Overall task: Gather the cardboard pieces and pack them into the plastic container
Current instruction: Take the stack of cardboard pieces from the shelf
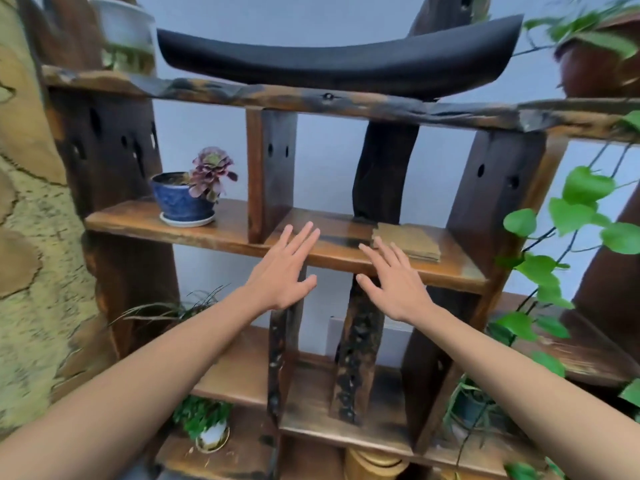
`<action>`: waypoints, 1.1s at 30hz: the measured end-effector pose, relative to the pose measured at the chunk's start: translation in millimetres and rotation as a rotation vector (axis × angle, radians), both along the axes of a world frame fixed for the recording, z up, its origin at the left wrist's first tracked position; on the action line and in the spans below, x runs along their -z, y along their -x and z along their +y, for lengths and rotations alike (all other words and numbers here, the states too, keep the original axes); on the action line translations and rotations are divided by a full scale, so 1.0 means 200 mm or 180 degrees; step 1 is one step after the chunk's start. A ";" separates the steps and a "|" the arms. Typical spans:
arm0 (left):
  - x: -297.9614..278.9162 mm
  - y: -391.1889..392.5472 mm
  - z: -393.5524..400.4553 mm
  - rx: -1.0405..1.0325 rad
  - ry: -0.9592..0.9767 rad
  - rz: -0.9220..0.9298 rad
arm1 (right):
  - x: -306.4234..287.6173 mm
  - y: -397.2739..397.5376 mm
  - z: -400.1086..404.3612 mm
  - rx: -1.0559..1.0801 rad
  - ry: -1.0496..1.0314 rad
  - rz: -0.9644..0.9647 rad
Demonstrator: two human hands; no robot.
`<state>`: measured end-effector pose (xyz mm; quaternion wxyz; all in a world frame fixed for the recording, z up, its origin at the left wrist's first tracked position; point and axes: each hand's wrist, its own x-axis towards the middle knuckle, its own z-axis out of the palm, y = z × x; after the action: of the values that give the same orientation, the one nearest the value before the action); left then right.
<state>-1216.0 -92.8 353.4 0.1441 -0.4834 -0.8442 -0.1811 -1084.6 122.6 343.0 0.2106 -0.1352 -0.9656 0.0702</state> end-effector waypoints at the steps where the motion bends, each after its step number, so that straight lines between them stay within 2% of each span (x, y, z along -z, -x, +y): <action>1: -0.03 0.02 0.07 0.0050 0.0099 0.0112 | -0.04 0.00 0.07 0.0080 0.0034 0.0043; 4: -0.07 0.06 0.22 0.0119 0.0276 0.0124 | -0.12 -0.01 0.24 0.0400 0.0288 0.0161; 8: -0.15 0.11 0.42 0.0271 0.0092 -0.0631 | -0.19 -0.01 0.50 0.1060 0.1174 0.0422; 11: -0.21 0.15 0.57 0.0058 -0.0056 -0.1229 | -0.23 0.00 0.68 0.1411 0.1901 0.0471; 14: -0.25 0.20 0.72 -0.0126 -0.0230 -0.1673 | -0.23 0.05 0.80 0.1542 0.2472 0.0371; 19: -0.26 0.25 0.90 -0.0049 -0.0345 -0.2549 | -0.19 0.16 0.88 0.1541 0.3223 0.0226; 22: -0.25 0.29 0.99 -0.0094 -0.0350 -0.3206 | -0.16 0.21 0.92 0.1537 0.3413 0.0266; 24: -0.23 0.32 1.05 -0.0130 -0.0418 -0.3375 | -0.14 0.23 0.94 0.1531 0.3481 0.0343; 30: -0.19 0.34 1.16 -0.0583 -0.0510 -0.3040 | -0.12 0.26 0.97 0.1523 0.3424 0.0408; 33: -0.20 0.34 1.21 -0.0725 -0.0777 -0.3273 | -0.12 0.26 0.98 0.1547 0.3402 0.0398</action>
<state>-1283.5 150.0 394.0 -0.2138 -0.2177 -0.8257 -0.4744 -1137.2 318.2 366.3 0.1798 -0.4355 -0.7235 0.5046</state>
